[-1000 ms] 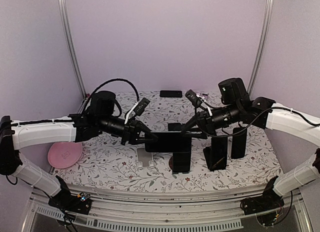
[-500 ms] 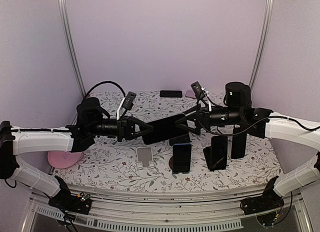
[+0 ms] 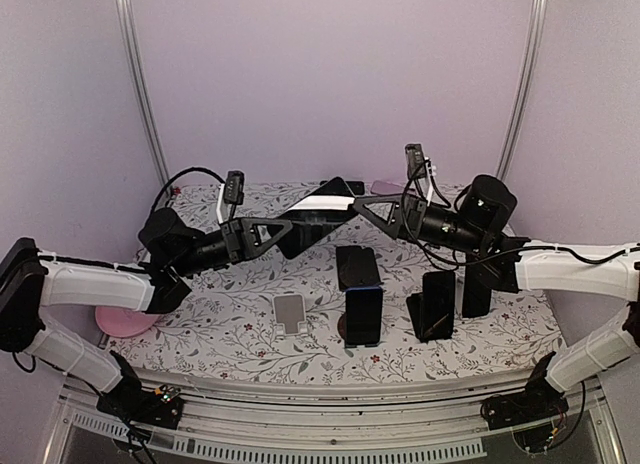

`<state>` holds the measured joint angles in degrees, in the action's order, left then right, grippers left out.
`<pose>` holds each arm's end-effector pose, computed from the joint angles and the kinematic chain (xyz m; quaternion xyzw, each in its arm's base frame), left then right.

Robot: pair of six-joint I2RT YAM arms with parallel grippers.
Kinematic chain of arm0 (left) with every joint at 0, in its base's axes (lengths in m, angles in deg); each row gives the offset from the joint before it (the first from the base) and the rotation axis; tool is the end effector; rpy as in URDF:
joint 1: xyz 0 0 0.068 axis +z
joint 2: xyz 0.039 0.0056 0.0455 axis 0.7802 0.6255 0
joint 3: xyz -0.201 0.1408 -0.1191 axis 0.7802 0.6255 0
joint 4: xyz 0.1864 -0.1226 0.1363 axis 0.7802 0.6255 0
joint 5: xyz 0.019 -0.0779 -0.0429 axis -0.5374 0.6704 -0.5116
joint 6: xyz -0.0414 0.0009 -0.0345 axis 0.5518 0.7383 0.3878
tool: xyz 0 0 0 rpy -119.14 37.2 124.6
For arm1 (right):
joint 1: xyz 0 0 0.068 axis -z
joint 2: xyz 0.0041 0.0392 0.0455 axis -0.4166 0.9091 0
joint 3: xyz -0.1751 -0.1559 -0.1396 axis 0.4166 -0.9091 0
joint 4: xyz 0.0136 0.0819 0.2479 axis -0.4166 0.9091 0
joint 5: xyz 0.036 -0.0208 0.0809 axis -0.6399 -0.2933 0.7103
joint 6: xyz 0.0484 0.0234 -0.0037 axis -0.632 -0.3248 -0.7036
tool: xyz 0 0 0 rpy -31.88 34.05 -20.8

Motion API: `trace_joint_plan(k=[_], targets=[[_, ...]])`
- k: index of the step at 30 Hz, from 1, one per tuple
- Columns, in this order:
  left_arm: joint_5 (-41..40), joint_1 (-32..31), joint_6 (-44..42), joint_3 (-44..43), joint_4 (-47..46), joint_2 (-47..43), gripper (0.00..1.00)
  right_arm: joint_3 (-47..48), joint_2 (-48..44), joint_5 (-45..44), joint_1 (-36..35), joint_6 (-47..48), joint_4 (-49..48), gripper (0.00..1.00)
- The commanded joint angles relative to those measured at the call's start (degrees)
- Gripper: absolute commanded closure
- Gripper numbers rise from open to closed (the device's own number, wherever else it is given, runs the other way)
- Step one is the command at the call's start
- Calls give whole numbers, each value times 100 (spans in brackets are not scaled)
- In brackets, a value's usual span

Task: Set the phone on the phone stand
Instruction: Pass from the left arm to the right

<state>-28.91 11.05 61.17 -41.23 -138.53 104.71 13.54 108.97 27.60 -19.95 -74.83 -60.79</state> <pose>0.2015 -0.1967 0.2707 0.1647 0.6002 -0.6790 0.3893 0.2062 0.2277 0.3196 -0.2266 0.6101 0.6144 0.4461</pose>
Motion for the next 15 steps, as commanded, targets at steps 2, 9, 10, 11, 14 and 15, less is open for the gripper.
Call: trace_joint_plan(k=[2,9,10,11,14,15], targets=[[-519,-6,405,56,-1214,143,100,-14,352,-40,-188,-913,-1094,43],[-545,-123,384,-23,-1224,250,100,91,539,-220,-288,-1130,-1336,62],[-543,-135,378,-23,-1224,261,100,86,544,-267,-288,-1129,-1336,66],[-537,-158,368,-25,-1205,267,100,90,537,-306,-289,-1129,-1334,68],[-517,-191,351,-30,-1156,265,100,118,551,-333,-291,-1105,-1328,75],[-500,-202,349,-38,-1150,277,100,132,560,-333,-295,-1103,-1330,77]])
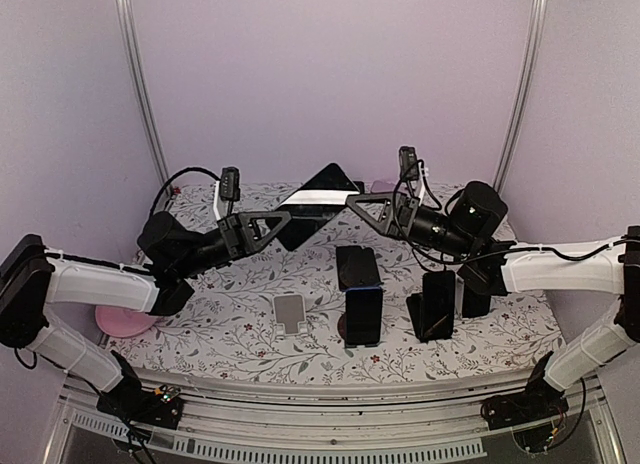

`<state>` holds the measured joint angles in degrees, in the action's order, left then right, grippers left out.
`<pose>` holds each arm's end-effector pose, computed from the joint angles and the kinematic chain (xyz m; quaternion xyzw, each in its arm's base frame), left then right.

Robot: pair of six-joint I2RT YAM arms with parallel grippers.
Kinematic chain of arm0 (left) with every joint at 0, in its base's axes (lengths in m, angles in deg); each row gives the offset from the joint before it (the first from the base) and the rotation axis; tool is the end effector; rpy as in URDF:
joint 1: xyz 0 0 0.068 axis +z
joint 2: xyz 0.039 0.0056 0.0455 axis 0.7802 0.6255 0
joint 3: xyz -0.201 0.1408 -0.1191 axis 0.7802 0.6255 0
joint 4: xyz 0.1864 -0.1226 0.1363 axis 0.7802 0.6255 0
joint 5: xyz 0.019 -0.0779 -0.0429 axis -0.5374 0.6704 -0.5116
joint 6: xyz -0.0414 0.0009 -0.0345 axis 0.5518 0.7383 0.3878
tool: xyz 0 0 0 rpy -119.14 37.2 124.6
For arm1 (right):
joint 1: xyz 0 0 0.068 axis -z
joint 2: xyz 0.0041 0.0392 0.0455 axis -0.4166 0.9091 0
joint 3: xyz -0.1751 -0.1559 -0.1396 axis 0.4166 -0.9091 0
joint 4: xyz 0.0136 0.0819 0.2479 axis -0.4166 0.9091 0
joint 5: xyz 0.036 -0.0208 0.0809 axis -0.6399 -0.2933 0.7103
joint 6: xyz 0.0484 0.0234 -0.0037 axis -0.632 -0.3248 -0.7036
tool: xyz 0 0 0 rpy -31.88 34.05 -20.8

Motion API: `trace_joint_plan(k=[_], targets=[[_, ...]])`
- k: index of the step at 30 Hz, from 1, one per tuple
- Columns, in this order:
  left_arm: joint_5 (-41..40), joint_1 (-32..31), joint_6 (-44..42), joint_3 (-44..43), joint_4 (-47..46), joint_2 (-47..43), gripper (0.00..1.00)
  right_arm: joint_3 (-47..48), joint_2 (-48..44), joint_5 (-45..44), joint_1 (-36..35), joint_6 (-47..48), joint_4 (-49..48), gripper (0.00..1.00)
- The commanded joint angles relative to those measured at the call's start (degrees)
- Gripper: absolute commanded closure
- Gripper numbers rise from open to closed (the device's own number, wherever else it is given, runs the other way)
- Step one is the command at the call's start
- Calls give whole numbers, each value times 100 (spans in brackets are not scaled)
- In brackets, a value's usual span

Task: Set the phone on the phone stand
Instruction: Pass from the left arm to the right, then place the phone on the phone stand.

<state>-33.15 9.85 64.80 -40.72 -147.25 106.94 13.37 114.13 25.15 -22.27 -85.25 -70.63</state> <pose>0.1999 -0.2002 0.2732 0.1366 0.5662 -0.7023 0.4093 0.2079 0.2457 0.3099 -0.1733 0.5979 0.6671 0.4091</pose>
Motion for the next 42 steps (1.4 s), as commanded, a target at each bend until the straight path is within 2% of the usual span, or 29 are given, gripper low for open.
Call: trace_joint_plan(k=[1,7,10,12,17,20,22,29,35,42], targets=[[-61,-95,-19,-103,-262,56,100,159,56,-78,-62,-60,-343,79],[-2,-144,-115,-163,-80,23,100,201,59,-106,-58,-20,-265,96],[36,-145,-159,-190,11,-10,100,205,1,-148,-58,51,-160,97],[39,-146,-248,-237,196,-51,92,228,-52,-175,-61,150,-21,98],[-17,-130,-628,-275,864,-275,53,308,-223,-205,-50,446,384,98],[-62,-87,-821,-251,1159,-396,41,340,-269,-83,8,543,508,98],[-44,-63,-889,-233,1246,-438,36,343,-267,35,79,548,512,98],[333,81,-1338,-419,1935,-485,32,618,-139,959,346,654,681,98],[810,205,-1752,-586,2543,-546,31,1141,-123,1488,415,1277,1677,98],[463,242,-2334,-572,3356,-936,26,1639,-21,1666,452,1993,2701,98]])
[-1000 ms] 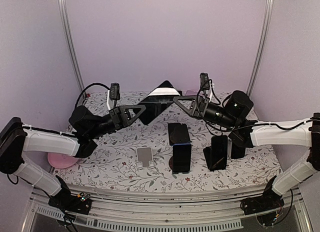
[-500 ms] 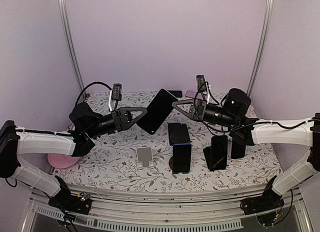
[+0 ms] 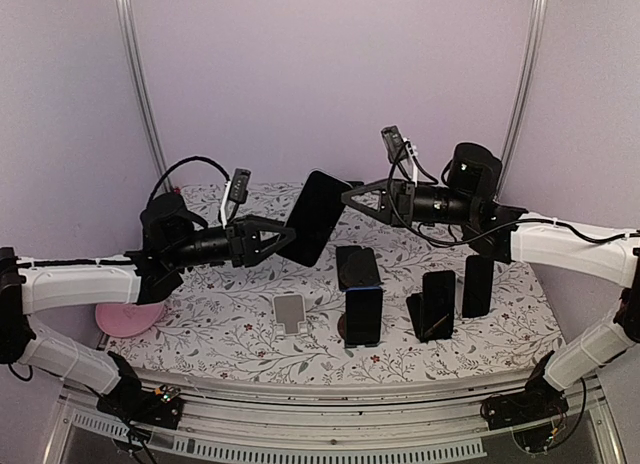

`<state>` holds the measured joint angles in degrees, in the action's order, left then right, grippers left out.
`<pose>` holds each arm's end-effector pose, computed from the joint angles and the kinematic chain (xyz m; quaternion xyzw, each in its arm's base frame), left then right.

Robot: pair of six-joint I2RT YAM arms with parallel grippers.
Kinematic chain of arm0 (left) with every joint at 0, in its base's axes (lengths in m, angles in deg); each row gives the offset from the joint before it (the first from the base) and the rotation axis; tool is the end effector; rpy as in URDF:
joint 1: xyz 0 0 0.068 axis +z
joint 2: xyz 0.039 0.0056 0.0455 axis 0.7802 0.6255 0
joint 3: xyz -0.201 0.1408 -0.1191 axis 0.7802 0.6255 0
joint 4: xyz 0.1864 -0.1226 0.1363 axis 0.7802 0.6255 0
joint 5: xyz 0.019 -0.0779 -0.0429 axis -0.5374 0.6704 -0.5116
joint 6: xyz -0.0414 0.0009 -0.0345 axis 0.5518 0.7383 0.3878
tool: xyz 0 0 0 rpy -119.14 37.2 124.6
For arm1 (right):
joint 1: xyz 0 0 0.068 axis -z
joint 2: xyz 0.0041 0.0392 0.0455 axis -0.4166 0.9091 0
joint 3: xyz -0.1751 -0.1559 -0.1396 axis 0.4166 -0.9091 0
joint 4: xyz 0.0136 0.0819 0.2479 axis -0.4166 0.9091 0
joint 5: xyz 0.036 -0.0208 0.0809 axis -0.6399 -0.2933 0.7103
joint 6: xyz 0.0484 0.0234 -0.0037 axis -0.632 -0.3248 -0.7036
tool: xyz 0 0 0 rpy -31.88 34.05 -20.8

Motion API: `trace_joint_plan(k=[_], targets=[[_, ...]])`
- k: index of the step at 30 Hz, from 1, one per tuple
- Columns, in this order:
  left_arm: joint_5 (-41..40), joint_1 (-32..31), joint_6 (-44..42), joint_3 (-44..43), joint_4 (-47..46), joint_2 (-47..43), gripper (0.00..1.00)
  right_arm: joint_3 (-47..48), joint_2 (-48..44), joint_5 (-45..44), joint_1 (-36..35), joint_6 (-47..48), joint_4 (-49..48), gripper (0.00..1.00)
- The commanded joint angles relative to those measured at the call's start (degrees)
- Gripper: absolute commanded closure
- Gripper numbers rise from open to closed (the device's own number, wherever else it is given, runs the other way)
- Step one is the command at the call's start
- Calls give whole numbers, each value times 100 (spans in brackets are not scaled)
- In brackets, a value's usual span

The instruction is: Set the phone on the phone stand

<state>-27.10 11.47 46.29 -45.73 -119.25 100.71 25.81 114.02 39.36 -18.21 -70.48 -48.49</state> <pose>0.2037 -0.1970 0.2805 0.2328 0.6406 -0.6067 0.4091 0.2286 0.2439 0.3452 -0.3058 0.6111 0.6161 0.3917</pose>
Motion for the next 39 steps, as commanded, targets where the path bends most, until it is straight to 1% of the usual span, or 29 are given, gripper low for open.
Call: trace_joint_plan(k=[1,9,20,25,28,33,39], targets=[[-214,93,-521,-35,621,-386,25,462,26,272,52,602,584,98],[-792,159,-764,330,899,-891,17,1032,440,660,55,1117,1241,98],[-2102,189,-793,897,1189,-1747,16,1940,1176,675,55,1888,2203,98],[-2629,228,-741,981,1534,-1941,18,2159,1475,699,51,2165,2387,98],[-2937,273,-617,1037,1717,-1990,18,2245,1616,550,19,2339,2511,98],[-3171,433,-308,1102,1997,-1896,19,2311,1794,120,-164,2757,2726,98],[-2980,679,-2,1328,1856,-1800,20,2374,2001,-70,-291,3141,2820,99]])
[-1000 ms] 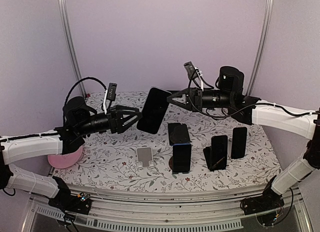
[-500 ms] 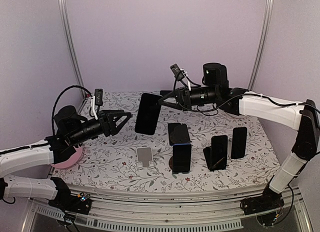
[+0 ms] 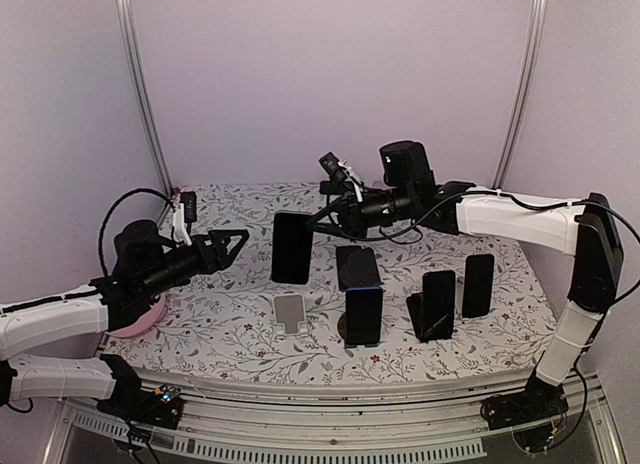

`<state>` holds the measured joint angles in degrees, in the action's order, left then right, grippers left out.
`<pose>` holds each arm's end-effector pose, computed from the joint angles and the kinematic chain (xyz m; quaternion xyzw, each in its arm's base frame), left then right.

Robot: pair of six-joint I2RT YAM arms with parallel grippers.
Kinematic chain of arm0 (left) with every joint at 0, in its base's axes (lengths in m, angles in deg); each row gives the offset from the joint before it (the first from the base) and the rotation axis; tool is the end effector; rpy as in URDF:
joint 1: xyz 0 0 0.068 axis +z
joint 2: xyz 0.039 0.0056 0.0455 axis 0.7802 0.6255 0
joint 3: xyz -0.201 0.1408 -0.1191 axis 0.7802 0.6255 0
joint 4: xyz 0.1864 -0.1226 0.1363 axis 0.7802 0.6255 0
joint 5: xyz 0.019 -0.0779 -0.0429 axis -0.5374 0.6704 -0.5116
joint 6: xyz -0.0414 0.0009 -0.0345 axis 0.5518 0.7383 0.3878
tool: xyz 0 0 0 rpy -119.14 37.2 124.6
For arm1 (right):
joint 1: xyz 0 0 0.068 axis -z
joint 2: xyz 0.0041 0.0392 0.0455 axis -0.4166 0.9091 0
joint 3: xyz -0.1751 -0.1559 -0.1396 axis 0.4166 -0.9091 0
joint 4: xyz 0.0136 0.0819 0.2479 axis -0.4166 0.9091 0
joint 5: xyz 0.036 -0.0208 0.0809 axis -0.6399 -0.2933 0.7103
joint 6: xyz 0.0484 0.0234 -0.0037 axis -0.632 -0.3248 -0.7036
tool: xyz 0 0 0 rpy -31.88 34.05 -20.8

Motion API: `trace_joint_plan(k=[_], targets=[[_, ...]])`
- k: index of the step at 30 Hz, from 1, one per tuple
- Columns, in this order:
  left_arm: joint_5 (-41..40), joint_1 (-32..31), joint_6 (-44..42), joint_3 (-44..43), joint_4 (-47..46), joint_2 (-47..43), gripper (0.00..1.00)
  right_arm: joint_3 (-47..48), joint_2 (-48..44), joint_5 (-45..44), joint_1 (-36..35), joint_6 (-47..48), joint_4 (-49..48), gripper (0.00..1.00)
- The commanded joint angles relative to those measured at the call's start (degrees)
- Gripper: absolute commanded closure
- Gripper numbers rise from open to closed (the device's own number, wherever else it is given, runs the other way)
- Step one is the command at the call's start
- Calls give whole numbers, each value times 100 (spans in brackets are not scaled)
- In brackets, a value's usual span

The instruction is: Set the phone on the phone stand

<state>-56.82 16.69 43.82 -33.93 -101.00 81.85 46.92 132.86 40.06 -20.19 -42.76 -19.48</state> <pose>0.1796 -0.1286 0.2519 0.0244 0.7434 -0.4215 0.5187 0.2771 0.3088 0.3068 -0.4427 0.6646 0.4939 0.3441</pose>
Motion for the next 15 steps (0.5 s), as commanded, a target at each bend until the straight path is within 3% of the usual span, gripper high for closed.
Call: trace_joint_plan(k=[1,15], targets=[[17,182,259,166,17,121,20,301,174,-152,-112,410,-63,99],[257,302,363,303,-194,307,21,585,601,-215,-221,770,149,99]])
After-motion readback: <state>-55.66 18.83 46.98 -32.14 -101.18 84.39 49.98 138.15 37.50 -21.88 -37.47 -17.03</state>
